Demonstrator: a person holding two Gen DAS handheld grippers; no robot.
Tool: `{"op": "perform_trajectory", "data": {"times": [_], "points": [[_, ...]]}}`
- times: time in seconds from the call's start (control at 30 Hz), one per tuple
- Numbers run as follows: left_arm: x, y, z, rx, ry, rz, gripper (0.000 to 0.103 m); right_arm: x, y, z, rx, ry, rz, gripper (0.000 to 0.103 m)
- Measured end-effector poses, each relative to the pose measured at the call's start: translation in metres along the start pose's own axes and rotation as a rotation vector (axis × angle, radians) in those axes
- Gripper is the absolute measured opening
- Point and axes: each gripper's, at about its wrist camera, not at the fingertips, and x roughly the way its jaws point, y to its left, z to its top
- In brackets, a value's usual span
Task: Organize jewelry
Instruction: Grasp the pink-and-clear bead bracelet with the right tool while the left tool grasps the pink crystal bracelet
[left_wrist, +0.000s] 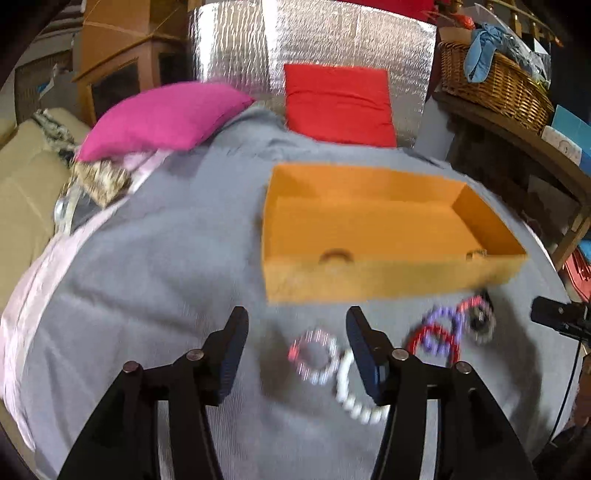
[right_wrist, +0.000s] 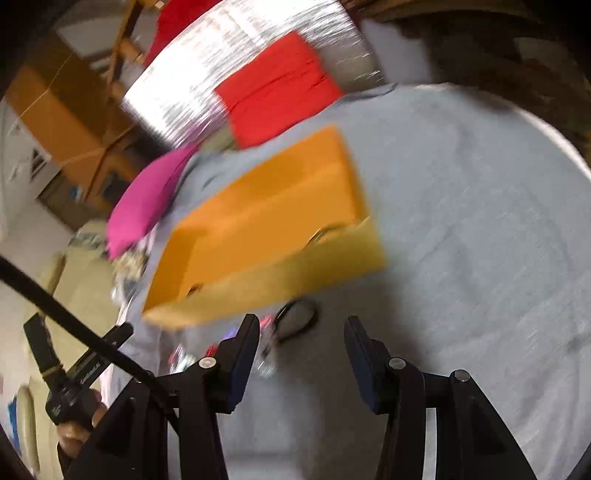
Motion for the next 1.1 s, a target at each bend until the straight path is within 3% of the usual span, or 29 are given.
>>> {"op": "perform_trajectory", "data": {"times": [0.1,0.3,0.43,0.63,0.8,1.1], "points": [[0.004,-0.003,-0.012,0.030,0.030,-0.033,0.058,0.015,0.004,-0.010,0.018,0.045,0.035,0.051],[0.012,-0.003,-0.011,0.078,0.043,-0.112,0.058,0.056,0.007,-0.009,0.054,0.107,0.029,0.038],[0.017,-0.007,-0.010,0.106,0.054,-0.118,0.058,0.072,0.005,-0.006,0.071,0.121,0.021,0.009],[0.027,0.013,-0.006,0.082,0.092,-0.048,0.058,0.060,0.014,-0.006,0.044,0.094,-0.017,0.009],[0.035,0.033,-0.010,0.071,0.127,-0.009,0.058,0.037,0.010,-0.002,0.050,0.061,0.026,0.009],[0.044,0.032,-0.018,0.125,0.167,-0.050,0.058,0.007,-0.012,0.007,0.099,0.024,0.071,0.009]]}}
